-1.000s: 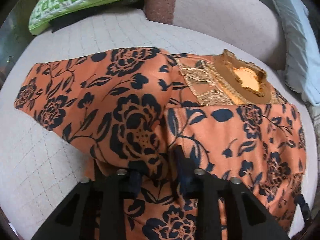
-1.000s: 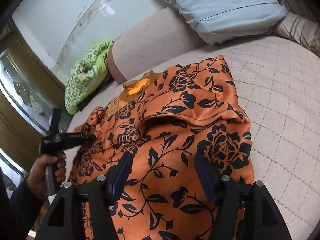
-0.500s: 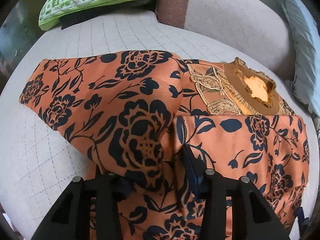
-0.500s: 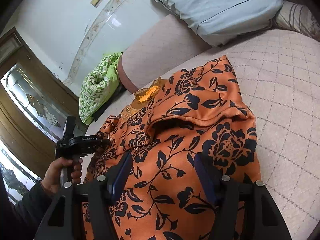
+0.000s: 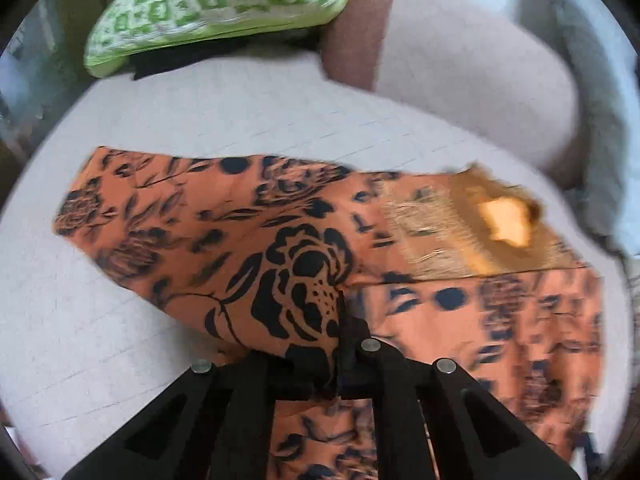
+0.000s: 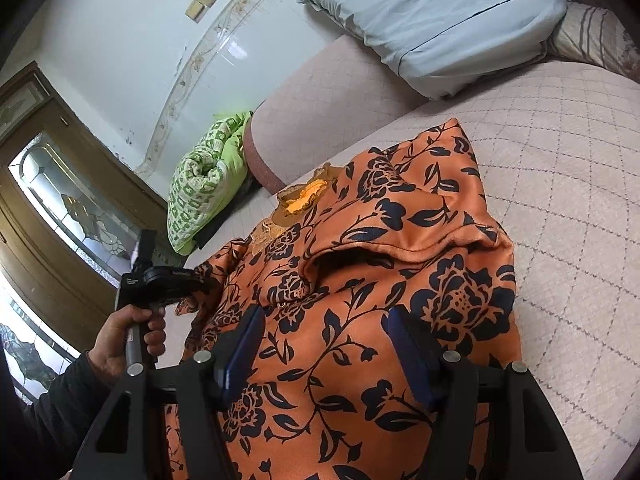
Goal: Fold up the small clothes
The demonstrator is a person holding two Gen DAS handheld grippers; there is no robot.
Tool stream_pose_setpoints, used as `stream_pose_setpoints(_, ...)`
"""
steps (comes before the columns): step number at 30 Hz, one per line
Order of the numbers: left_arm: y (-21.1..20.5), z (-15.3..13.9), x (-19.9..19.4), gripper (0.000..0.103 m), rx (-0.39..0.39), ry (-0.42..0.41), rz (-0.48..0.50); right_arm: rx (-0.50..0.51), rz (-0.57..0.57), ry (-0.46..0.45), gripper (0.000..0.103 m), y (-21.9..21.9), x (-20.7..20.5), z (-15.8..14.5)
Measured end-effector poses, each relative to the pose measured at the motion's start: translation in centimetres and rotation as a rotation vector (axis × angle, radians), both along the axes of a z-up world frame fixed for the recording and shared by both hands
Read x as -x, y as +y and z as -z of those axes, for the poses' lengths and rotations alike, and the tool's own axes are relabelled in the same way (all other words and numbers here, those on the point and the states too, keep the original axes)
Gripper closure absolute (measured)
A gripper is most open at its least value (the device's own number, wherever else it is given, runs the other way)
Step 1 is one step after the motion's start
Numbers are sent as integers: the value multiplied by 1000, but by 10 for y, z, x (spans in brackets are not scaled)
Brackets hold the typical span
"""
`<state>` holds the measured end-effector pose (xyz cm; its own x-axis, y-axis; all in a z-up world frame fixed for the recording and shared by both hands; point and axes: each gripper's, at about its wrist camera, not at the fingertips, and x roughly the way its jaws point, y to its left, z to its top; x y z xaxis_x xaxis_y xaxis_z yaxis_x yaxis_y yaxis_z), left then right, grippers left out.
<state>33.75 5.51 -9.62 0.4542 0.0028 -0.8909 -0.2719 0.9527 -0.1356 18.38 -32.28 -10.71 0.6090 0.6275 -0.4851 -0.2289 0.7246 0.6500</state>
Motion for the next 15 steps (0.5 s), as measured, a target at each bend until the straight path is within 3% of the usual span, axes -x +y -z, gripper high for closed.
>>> stream_pose_setpoints(3, -3, 6, 1, 84, 77, 32, 40, -1, -1, 6, 36, 1, -1, 2)
stream_pose_setpoints(5, -3, 14, 1, 59, 53, 51, 38, -2, 1, 9, 36, 1, -1, 2)
stream_pose_setpoints(8, 14, 11, 11, 59, -51, 15, -110, -10, -4, 11, 36, 1, -1, 2)
stream_pose_setpoints(11, 37, -12, 29, 59, -32, -78, -232, -5, -8, 6, 36, 1, 0, 1)
stream_pose_setpoints(12, 37, -23, 35, 59, -56, -112, -248, -9, -6, 5, 36, 0, 1, 1)
stream_pose_setpoints(14, 27, -39, 42, 59, -35, -160, -184, -21, -3, 8, 36, -2, 0, 1)
stream_pose_setpoints(15, 22, -46, 47, 59, -63, -184, -169, -27, -5, 12, 36, -2, -1, 1)
